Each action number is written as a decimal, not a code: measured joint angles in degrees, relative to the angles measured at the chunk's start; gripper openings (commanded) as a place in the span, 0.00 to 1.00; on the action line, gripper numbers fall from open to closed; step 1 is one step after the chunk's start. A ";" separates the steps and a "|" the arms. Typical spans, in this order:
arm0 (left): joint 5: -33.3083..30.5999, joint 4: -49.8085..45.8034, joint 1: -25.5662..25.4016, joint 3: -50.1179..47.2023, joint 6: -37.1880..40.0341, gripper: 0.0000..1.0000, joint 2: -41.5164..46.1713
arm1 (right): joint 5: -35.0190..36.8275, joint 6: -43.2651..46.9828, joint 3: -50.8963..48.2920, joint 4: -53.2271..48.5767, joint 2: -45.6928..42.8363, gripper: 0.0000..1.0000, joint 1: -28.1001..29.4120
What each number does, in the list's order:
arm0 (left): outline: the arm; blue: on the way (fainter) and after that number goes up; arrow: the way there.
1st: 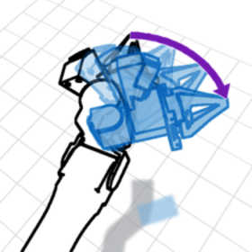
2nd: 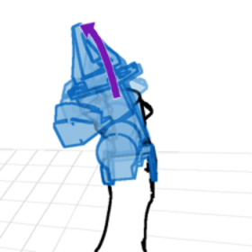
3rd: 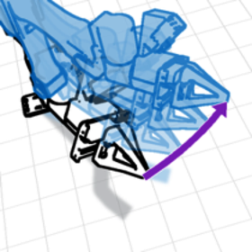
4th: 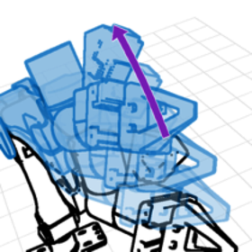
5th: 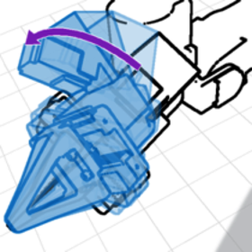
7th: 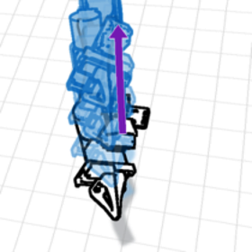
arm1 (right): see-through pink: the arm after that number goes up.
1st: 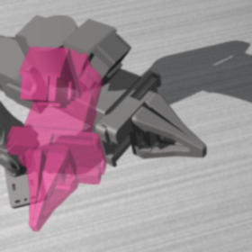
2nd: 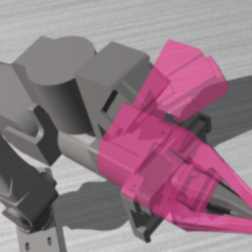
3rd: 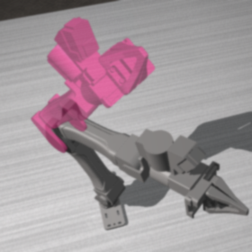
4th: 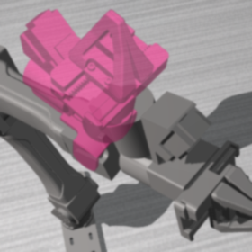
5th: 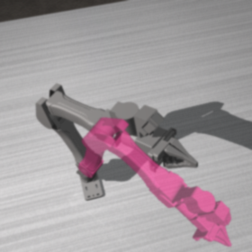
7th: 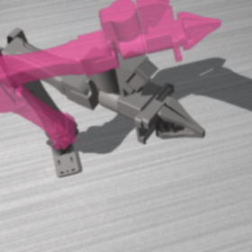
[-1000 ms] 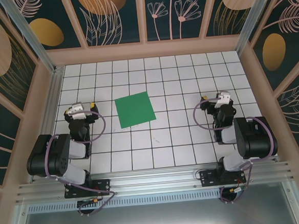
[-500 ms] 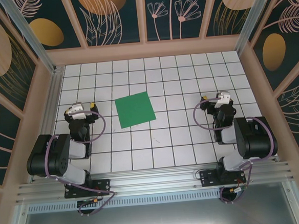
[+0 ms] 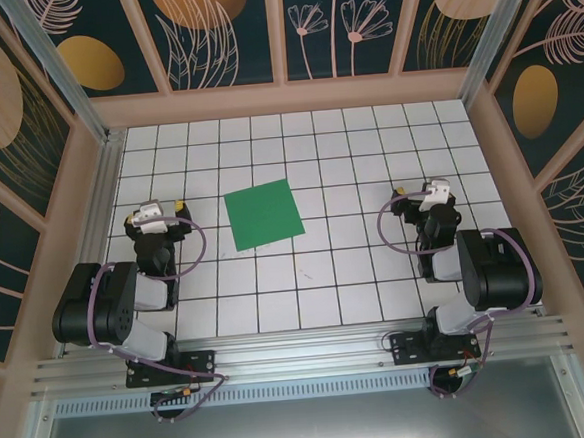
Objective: Fold a paper plane with a square sheet of paper (pick it up from the middle)
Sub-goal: Move the square sheet of paper to the center of the table.
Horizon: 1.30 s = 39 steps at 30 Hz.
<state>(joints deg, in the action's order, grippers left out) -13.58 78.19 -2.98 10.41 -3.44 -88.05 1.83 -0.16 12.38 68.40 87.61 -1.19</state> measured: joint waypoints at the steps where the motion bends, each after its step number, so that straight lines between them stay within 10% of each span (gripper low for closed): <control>1: -0.42 0.31 0.00 -0.04 -0.02 0.98 0.00 | 0.00 -0.02 0.00 0.00 0.00 0.99 0.00; 10: -4.96 -3.10 0.04 -2.38 -1.40 0.99 12.57 | 5.03 -1.81 10.16 -18.21 -8.85 0.99 2.08; 19: -4.09 -34.36 0.04 13.49 -16.90 0.99 23.08 | 9.33 -15.63 30.45 -49.75 -12.66 0.99 8.31; 39: 12.96 -66.42 0.04 24.11 -33.33 0.99 20.83 | 6.27 -30.23 80.21 -89.79 35.95 0.93 44.63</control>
<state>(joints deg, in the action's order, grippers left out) -0.62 11.77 -2.94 34.52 -36.77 -67.22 8.10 -30.39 92.60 -21.39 123.57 43.44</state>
